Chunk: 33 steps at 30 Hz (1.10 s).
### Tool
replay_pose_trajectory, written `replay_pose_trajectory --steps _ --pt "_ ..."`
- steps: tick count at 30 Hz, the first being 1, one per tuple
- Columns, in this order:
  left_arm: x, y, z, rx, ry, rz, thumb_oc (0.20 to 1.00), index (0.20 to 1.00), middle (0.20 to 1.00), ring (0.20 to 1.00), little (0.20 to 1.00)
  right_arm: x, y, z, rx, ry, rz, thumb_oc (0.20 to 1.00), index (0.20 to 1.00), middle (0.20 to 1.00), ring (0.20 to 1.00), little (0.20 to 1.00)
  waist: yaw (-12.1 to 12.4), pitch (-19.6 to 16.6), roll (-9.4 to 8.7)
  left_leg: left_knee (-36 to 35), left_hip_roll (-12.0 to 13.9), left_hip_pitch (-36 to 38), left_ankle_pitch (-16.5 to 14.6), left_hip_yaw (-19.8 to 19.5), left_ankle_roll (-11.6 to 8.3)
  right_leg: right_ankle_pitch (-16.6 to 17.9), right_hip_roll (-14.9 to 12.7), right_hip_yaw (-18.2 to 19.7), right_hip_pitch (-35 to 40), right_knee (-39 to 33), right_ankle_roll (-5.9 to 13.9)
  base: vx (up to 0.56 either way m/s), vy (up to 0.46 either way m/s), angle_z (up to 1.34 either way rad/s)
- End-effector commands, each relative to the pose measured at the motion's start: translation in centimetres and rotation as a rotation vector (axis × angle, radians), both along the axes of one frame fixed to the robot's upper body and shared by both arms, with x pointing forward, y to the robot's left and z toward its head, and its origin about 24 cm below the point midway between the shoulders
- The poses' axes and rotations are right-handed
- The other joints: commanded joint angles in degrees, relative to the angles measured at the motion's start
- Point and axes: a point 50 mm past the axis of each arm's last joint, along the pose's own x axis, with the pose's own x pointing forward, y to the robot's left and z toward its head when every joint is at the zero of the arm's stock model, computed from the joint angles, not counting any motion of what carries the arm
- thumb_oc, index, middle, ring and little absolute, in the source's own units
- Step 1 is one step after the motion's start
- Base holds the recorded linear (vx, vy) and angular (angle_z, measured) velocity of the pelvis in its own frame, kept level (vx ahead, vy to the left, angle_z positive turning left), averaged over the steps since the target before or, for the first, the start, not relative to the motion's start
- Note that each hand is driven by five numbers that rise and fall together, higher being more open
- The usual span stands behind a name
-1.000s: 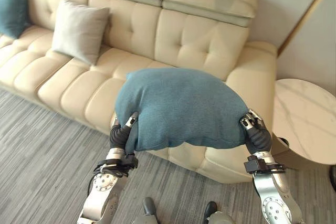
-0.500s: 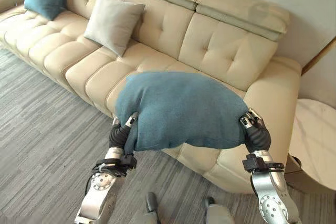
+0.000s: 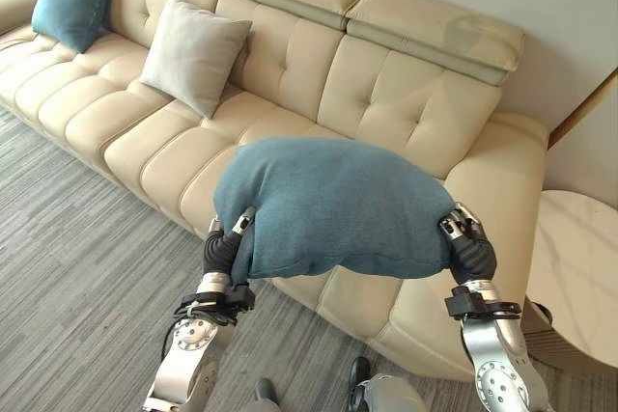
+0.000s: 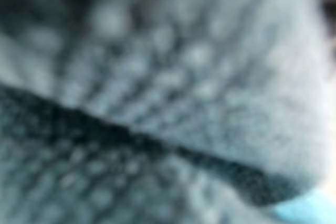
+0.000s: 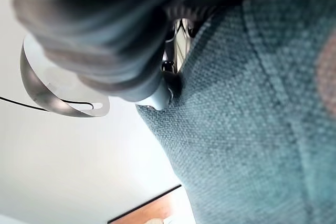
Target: Pick up all the scattered cushions and arrange them neatly on the sofa.
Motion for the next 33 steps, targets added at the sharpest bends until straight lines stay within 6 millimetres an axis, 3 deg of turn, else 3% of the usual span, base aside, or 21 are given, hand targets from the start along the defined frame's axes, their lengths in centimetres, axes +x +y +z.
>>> replay_pose_trajectory --steps 1,4,5,6,10,13,15,17,18,19,23,24,25,26,28,33 --pt "0.6 -1.1 6.0 -0.013 -0.345 -0.042 0.200 0.200 0.200 0.200 0.200 0.6 1.6 5.1 0.036 -0.283 0.114 0.200 0.200 0.200 0.200 0.200 -0.09 -1.11 -1.83 -2.08 -2.99 2.59 -9.60 1.30 2.66 -3.77 2.44 0.78 1.55 -6.27 3.05 0.22 0.114 -0.62" --pt "0.4 -0.9 6.0 -0.013 -0.344 -0.031 0.200 0.200 0.200 0.200 0.200 0.7 1.7 4.9 0.042 -0.274 0.114 0.200 0.200 0.200 0.200 0.200 0.40 -1.35 -1.86 -8.92 -2.34 2.55 -8.29 -1.23 3.02 -3.93 2.13 2.80 2.12 -6.27 3.59 0.18 0.124 -0.62" --pt "0.3 -0.8 5.9 -0.017 -0.342 -0.012 0.200 0.200 0.200 0.200 0.200 0.7 1.7 4.7 0.045 -0.263 0.111 0.200 0.200 0.200 0.200 0.200 1.04 -1.30 -1.07 -16.28 -0.41 1.77 -3.05 -4.83 1.87 -4.60 2.58 4.74 3.01 -6.11 3.89 0.20 0.183 -0.71" --pt "0.3 -0.8 6.0 -0.020 -0.345 -0.003 0.200 0.200 0.200 0.200 0.200 0.7 1.5 4.5 0.050 -0.253 0.101 0.200 0.200 0.200 0.200 0.200 1.28 -1.18 -0.51 -19.19 0.82 0.62 -0.29 -6.77 1.22 -5.14 2.63 5.70 3.57 -6.03 4.12 0.26 0.220 -0.91" --pt "0.2 -0.7 6.1 -0.011 -0.353 0.014 0.200 0.200 0.200 0.200 0.200 0.6 0.8 4.0 0.038 -0.224 0.071 0.200 0.200 0.200 0.200 0.200 1.67 -0.75 0.58 -27.28 2.64 -0.71 3.35 -9.65 -0.53 -6.93 2.34 7.93 5.68 -6.12 4.66 0.17 0.160 -0.60" --pt "0.3 -0.7 6.1 -0.009 -0.356 0.017 0.200 0.200 0.200 0.200 0.200 0.6 0.6 4.0 0.026 -0.224 0.059 0.200 0.200 0.200 0.200 0.200 2.08 -0.72 1.41 -27.86 1.96 -1.35 3.81 -11.90 -1.35 -7.45 1.93 9.68 6.67 -6.20 5.15 0.13 0.190 -0.45" --pt "0.3 -0.9 6.2 -0.022 -0.364 0.005 0.200 0.200 0.200 0.200 0.200 0.6 0.7 4.2 0.021 -0.234 0.070 0.200 0.200 0.200 0.200 0.200 1.94 -1.16 2.88 -28.26 1.58 -0.01 4.02 -13.91 -1.69 -7.28 1.91 11.44 7.01 -6.19 5.56 0.20 0.356 -0.24" --pt "0.3 -1.1 6.0 -0.024 -0.354 -0.009 0.200 0.200 0.200 0.200 0.200 0.6 0.7 4.2 0.000 -0.236 0.067 0.200 0.200 0.200 0.200 0.200 1.63 -2.12 3.05 -28.00 0.73 0.99 3.98 -13.71 -1.43 -6.15 0.55 12.77 6.69 -6.30 6.42 0.17 0.315 -0.33" --pt "0.4 -1.3 5.9 -0.021 -0.347 -0.027 0.200 0.200 0.200 0.200 0.200 0.7 0.8 4.1 -0.010 -0.229 0.074 0.200 0.200 0.200 0.200 0.200 1.68 -2.63 2.66 -27.59 0.15 1.25 3.53 -13.01 -1.01 -5.65 -0.41 13.10 6.65 -6.66 7.11 0.15 0.309 -0.25" --pt "0.6 -1.4 5.9 -0.007 -0.340 -0.051 0.200 0.200 0.200 0.200 0.200 0.8 1.1 4.0 -0.036 -0.223 0.081 0.200 0.200 0.200 0.200 0.200 1.73 -3.29 1.93 -26.46 -1.35 1.60 2.20 -12.00 0.63 -5.09 -2.18 14.39 5.91 -6.27 8.16 0.17 0.389 -0.25" --pt "0.8 -1.1 5.8 0.021 -0.327 -0.053 0.200 0.200 0.200 0.200 0.200 1.1 1.7 3.8 -0.030 -0.212 0.085 0.200 0.200 0.200 0.200 0.200 2.05 -2.87 0.83 -25.30 -3.49 2.99 -0.06 -8.44 3.91 -4.07 -3.50 16.99 1.31 -0.10 9.44 0.04 0.251 -0.61" --pt "0.9 -0.9 5.8 0.036 -0.325 -0.043 0.200 0.200 0.200 0.200 0.200 1.3 2.1 3.8 -0.025 -0.217 0.096 0.200 0.200 0.200 0.200 0.200 2.47 -2.47 0.91 -25.27 -3.29 3.38 -0.34 -6.91 4.33 -3.65 -3.61 15.68 -0.70 2.46 9.55 -0.06 0.223 -0.94" --pt "1.0 -0.6 5.9 0.051 -0.329 -0.030 0.200 0.200 0.200 0.200 0.200 1.6 2.8 3.8 -0.017 -0.215 0.109 0.200 0.200 0.200 0.200 0.200 3.23 -2.14 1.48 -25.73 -2.96 4.06 -0.60 -4.51 4.56 -3.22 -4.32 9.92 -3.25 6.06 9.40 -0.02 0.212 -1.52" --pt "1.0 -0.4 5.8 0.054 -0.325 -0.024 0.200 0.200 0.200 0.200 0.200 1.7 3.0 3.7 -0.020 -0.211 0.117 0.200 0.200 0.200 0.200 0.200 3.11 -2.06 1.62 -25.96 -3.36 4.70 -0.60 -3.63 4.71 -3.19 -3.69 7.70 -4.26 6.94 9.07 0.01 0.190 -1.46" --pt "1.0 -0.2 5.7 0.065 -0.320 -0.012 0.200 0.200 0.200 0.200 0.200 2.0 3.2 3.6 -0.049 -0.208 0.122 0.200 0.200 0.200 0.200 0.200 3.50 -2.09 1.53 -26.17 -4.38 5.63 -0.95 -2.09 4.74 -3.35 -2.42 4.29 -4.06 3.39 8.26 0.04 0.071 -0.94" --pt "1.5 -0.2 5.1 0.080 -0.300 0.001 0.200 0.200 0.200 0.200 0.200 2.7 3.7 3.0 -0.078 -0.176 0.135 0.200 0.200 0.200 0.200 0.200 3.79 -2.36 1.18 -25.61 -5.85 6.25 -2.10 -2.24 4.77 -2.25 -0.42 5.93 -1.01 -3.65 6.76 0.10 -0.014 -0.03"
